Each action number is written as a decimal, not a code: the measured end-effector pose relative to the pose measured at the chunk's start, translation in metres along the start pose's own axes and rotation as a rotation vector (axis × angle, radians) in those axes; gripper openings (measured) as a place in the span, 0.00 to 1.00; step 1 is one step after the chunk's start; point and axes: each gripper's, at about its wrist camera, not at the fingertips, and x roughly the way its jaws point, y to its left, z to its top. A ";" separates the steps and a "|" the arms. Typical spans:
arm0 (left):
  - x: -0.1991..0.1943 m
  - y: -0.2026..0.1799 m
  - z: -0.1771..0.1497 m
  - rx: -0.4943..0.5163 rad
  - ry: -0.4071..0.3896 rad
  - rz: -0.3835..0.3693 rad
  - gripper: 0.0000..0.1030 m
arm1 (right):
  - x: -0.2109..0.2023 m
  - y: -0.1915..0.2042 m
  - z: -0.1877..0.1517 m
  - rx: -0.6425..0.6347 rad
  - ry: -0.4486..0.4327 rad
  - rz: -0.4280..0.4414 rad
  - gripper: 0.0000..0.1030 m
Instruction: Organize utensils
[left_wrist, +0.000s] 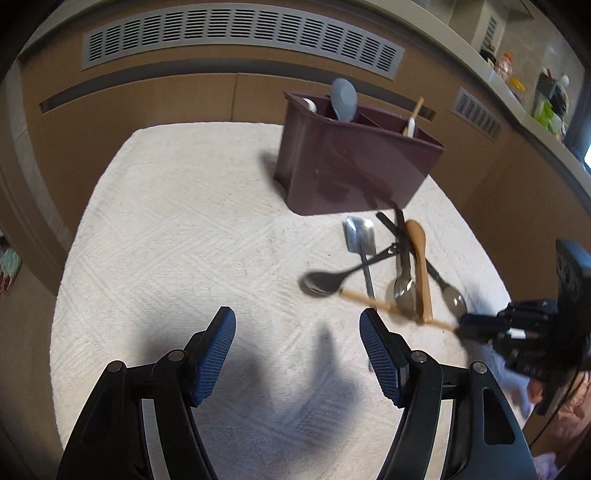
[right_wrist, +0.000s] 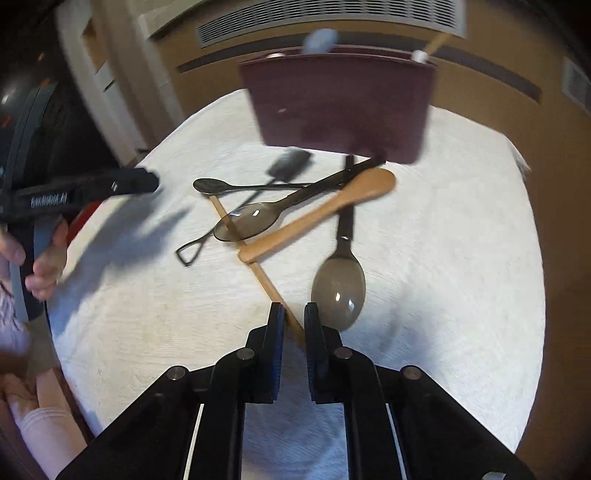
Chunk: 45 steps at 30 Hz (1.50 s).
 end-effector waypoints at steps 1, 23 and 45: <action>0.003 -0.004 0.000 0.018 0.007 0.000 0.68 | -0.001 -0.004 0.000 0.018 -0.003 -0.004 0.09; 0.005 -0.015 0.006 0.066 -0.045 0.096 0.72 | 0.022 0.051 0.072 -0.202 -0.033 0.092 0.14; 0.074 -0.028 0.044 0.122 0.048 -0.041 0.73 | 0.007 -0.007 0.034 0.102 -0.033 0.049 0.11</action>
